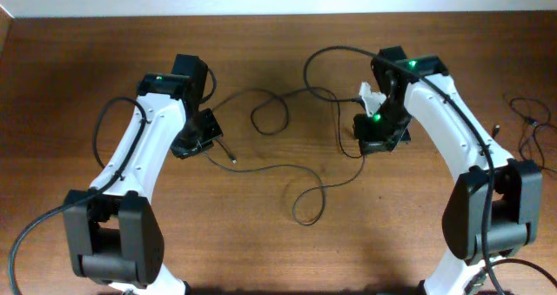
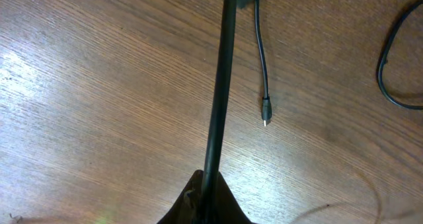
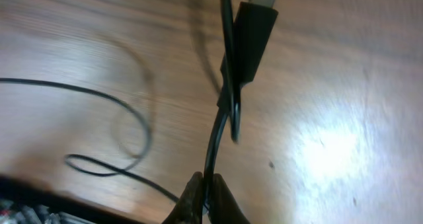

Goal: Untangle cables

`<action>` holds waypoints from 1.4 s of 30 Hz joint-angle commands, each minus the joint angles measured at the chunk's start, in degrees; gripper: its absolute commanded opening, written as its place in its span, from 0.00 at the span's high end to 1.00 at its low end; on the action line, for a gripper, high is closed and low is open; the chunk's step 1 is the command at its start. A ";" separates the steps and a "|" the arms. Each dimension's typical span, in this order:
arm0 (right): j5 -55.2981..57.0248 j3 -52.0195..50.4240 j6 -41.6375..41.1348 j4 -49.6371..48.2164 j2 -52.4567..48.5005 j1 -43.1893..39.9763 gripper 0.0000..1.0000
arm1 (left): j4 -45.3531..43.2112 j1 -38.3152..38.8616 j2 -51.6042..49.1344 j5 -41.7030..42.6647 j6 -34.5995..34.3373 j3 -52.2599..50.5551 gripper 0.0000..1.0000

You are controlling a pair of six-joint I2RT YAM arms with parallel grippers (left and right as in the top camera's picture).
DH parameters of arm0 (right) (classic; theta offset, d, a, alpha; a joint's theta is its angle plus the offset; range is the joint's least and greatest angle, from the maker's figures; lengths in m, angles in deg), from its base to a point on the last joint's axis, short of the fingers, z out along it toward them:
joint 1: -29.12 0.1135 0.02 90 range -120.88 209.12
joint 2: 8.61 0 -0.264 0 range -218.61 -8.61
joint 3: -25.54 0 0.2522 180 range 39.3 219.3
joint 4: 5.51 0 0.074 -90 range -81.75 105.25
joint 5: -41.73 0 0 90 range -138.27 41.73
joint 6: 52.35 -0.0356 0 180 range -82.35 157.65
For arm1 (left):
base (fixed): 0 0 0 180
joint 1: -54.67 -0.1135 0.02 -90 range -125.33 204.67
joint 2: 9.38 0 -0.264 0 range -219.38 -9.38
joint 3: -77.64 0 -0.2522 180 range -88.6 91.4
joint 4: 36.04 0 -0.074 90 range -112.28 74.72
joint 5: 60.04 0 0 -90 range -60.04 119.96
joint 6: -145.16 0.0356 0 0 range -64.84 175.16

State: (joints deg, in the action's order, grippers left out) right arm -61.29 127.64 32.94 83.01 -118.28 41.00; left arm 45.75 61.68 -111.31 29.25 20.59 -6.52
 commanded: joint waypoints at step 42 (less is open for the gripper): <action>-36.30 -12.07 14.38 -9.40 8.50 1.31 0.96 | 0.07 0.13 -0.50 5.14 -0.61 0.46 0.92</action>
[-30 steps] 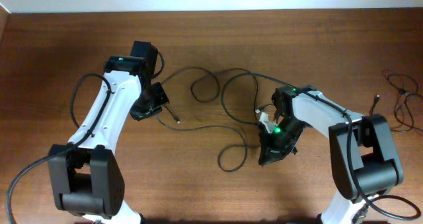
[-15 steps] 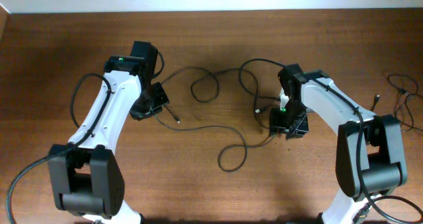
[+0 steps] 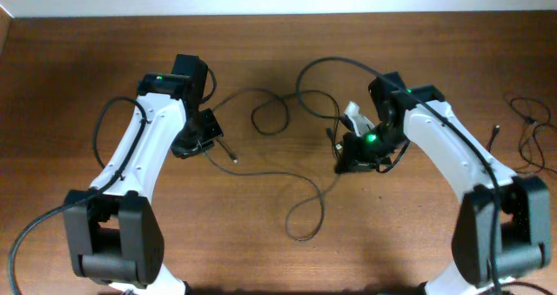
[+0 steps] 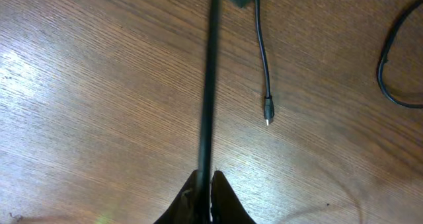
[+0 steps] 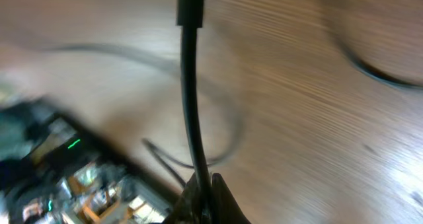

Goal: Untangle cables

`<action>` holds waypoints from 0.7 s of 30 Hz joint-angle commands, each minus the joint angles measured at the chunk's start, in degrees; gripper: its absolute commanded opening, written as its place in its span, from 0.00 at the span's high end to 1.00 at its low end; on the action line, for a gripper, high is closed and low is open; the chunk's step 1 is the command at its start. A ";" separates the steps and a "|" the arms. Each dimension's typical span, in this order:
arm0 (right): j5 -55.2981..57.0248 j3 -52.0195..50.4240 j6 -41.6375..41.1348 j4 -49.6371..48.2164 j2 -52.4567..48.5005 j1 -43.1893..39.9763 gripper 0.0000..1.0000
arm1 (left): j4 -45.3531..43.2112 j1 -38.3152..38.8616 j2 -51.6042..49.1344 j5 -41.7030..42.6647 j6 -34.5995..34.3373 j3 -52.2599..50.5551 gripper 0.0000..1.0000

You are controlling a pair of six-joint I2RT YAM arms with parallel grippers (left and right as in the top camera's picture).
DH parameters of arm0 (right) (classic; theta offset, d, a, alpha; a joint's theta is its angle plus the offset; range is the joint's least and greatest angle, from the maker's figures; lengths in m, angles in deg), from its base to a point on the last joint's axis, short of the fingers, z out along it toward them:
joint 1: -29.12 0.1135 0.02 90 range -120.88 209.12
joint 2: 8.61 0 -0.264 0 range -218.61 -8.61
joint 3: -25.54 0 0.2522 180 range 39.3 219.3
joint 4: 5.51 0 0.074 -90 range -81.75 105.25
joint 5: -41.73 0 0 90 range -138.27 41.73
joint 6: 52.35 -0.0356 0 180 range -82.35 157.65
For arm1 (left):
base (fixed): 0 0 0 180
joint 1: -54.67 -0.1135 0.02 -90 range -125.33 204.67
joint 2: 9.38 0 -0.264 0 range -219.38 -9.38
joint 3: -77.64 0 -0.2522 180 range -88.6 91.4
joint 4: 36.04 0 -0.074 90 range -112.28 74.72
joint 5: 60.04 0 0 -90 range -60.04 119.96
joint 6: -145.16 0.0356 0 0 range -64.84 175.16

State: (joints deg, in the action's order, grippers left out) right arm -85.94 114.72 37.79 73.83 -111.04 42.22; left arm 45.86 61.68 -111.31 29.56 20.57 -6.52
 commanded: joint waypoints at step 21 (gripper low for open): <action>-5.35 0.55 -2.60 -17.75 0.81 18.14 0.92 | 14.45 -11.96 -0.50 9.84 8.98 11.96 0.01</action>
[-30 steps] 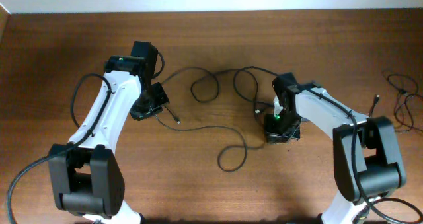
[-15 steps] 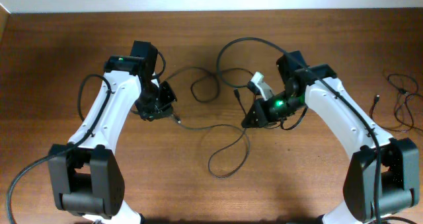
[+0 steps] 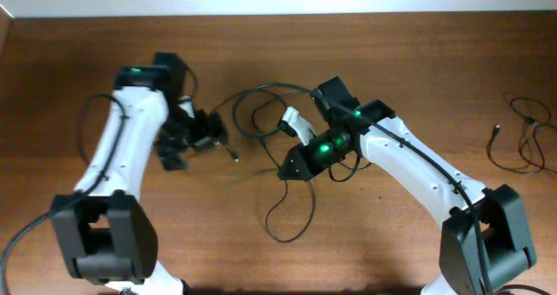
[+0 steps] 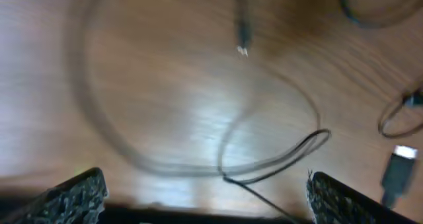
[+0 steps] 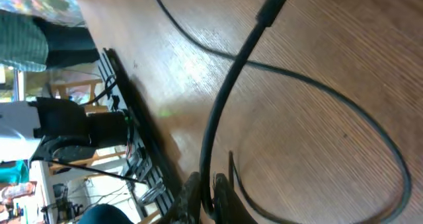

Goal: Untangle cables

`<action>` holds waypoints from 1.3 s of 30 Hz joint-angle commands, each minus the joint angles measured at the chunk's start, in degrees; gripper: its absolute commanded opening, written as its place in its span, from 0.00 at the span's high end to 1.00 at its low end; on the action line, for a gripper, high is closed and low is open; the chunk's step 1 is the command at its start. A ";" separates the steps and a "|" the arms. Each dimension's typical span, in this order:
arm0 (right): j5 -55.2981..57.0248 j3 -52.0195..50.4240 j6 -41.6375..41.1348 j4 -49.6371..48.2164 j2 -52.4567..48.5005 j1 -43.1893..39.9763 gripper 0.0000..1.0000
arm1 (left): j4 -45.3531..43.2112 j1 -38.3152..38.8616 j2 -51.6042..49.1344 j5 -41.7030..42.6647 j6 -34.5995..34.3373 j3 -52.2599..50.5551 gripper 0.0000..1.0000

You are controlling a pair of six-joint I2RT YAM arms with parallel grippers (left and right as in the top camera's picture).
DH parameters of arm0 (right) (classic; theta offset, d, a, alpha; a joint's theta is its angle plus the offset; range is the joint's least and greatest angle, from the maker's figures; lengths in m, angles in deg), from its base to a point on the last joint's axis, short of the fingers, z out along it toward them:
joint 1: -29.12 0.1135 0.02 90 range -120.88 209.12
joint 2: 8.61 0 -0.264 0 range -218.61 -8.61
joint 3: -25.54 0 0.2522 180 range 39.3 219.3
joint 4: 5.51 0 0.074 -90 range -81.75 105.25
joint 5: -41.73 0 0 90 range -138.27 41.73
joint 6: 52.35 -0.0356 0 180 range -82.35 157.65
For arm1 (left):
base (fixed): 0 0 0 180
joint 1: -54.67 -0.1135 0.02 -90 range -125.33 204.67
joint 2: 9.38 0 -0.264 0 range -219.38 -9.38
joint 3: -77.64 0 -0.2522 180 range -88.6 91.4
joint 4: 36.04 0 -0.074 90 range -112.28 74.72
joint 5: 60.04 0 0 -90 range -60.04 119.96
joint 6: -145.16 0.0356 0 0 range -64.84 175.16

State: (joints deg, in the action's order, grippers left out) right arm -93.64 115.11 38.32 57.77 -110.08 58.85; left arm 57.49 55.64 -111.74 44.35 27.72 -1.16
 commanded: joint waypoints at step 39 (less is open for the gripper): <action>38.12 0.11 26.56 -20.57 -16.55 19.39 0.48 | 6.03 -22.25 -0.07 -5.27 1.20 12.15 0.01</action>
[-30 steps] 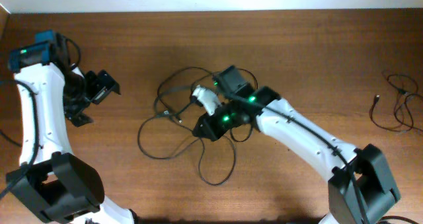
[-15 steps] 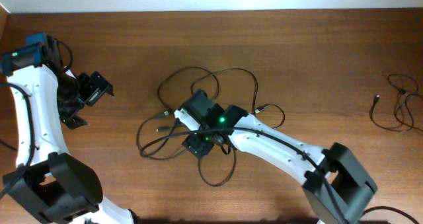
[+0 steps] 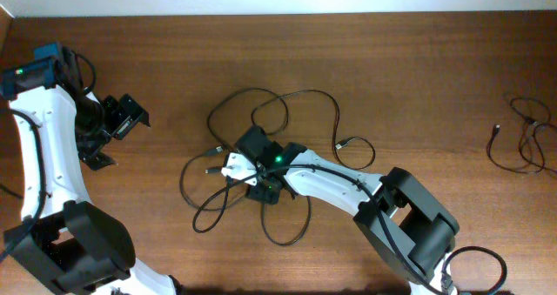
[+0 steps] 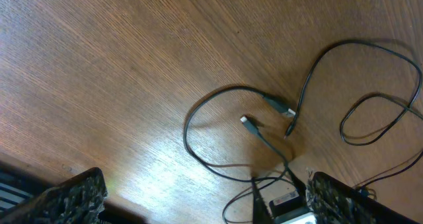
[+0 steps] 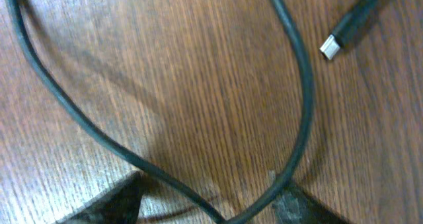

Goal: Untangle cables

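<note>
Black cables (image 3: 209, 121) lie in a loose tangle at mid-table, one plug (image 3: 344, 144) poking out to the right. My right gripper (image 3: 248, 175) sits low on that tangle. In the right wrist view it is open (image 5: 208, 207), a cable (image 5: 301, 85) running between its fingers and a plug (image 5: 347, 29) beyond. My left gripper (image 3: 117, 137) is far to the left, clear of the cables. It stands wide open (image 4: 201, 207) and holds nothing; two plugs (image 4: 248, 121) and loops show ahead of it.
A second bundle of thin black cable (image 3: 522, 134) lies at the table's right edge. The pale wall runs along the far edge. The right arm (image 3: 348, 186) stretches across the table's middle towards the left.
My right gripper was shut on a cable held above the table; now it is open, lower and further left on the tangle. My left gripper, open then too, has moved to the far left.
At first both grippers were shut on cable, left and right of the middle. Then the right one stood further left with its cable. Later the left one was open and the right further left still. Now both are open and the cables lie heaped mid-table.
</note>
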`<action>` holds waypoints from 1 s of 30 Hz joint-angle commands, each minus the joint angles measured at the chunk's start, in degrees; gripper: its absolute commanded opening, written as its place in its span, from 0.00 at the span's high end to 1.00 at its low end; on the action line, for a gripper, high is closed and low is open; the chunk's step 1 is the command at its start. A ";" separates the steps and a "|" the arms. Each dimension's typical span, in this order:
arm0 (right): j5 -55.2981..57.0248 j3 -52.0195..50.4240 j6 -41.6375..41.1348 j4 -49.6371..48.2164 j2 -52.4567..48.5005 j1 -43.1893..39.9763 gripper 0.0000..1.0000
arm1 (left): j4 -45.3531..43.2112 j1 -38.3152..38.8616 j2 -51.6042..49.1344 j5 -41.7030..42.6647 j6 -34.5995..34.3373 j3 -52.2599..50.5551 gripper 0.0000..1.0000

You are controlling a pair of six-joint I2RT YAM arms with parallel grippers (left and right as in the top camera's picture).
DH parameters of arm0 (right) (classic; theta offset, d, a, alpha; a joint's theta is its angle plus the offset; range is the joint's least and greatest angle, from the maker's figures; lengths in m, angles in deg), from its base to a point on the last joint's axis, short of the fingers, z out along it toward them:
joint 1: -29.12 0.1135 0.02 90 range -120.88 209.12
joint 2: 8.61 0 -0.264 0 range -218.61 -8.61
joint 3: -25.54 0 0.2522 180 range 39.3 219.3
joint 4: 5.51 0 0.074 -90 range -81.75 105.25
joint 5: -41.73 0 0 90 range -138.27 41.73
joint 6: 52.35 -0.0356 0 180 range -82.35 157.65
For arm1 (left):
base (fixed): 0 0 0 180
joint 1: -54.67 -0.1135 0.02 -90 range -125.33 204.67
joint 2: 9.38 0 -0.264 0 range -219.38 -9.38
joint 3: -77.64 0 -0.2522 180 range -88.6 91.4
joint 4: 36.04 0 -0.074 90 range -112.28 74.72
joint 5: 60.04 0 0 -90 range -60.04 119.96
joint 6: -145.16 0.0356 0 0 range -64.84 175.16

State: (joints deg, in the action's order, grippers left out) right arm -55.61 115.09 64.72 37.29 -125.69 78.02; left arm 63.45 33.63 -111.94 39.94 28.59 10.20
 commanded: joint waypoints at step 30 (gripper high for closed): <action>-16.15 16.33 -2.03 21.46 14.29 -0.98 0.96 | 0.04 -0.24 0.13 -0.85 0.33 0.79 0.01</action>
State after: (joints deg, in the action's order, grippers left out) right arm -69.97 127.35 62.99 57.61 -116.92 78.00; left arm 63.45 33.63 -111.94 39.76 28.59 10.20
